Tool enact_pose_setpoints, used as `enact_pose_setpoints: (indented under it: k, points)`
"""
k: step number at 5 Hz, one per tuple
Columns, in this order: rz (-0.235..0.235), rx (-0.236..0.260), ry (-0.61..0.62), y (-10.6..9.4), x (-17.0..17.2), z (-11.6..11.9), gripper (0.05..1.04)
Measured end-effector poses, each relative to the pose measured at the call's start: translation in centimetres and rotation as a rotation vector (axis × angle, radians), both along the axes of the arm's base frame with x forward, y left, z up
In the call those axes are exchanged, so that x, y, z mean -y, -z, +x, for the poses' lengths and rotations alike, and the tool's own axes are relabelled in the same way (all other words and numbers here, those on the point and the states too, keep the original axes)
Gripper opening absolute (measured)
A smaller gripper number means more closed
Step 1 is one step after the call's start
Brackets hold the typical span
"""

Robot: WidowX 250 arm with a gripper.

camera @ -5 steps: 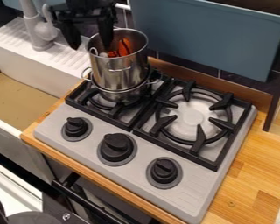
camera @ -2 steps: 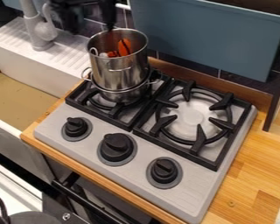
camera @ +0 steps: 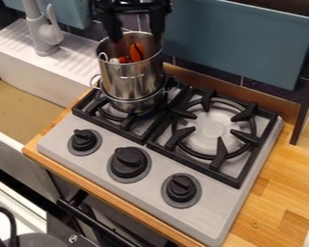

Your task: Put the pot on the right burner on top of the pot on the left burner

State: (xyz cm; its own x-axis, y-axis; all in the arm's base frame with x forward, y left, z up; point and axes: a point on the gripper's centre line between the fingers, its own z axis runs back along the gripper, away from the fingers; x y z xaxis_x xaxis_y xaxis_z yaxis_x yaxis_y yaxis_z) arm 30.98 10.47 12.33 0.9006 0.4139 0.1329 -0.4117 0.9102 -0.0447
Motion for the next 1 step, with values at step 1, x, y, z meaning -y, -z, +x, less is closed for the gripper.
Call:
enact_pose_setpoints:
  k: [1]
  points:
    - [0.008, -0.013, 0.011, 0.68, 0.19, -0.32, 0.993]
